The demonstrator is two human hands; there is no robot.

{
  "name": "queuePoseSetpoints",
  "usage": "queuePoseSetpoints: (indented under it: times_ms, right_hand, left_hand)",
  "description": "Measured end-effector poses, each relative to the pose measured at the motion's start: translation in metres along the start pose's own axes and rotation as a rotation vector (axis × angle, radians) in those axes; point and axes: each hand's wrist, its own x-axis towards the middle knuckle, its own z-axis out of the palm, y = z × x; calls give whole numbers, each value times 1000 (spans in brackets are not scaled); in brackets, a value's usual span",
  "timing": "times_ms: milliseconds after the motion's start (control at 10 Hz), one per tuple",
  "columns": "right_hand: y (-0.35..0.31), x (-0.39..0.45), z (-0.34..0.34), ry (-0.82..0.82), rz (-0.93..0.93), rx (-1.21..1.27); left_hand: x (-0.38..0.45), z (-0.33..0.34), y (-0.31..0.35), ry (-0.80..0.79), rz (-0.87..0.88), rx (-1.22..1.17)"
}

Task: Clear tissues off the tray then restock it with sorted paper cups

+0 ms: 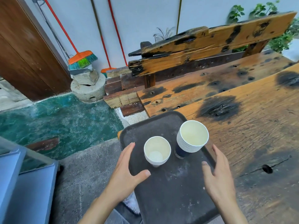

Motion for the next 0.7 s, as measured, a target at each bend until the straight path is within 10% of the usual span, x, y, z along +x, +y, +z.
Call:
queuePoseSetpoints:
  times_ms: [700]
  right_hand:
    - [-197, -278, -51, 398, -236, -623]
  left_hand:
    - [-211, -204, 57, 249, 281, 967]
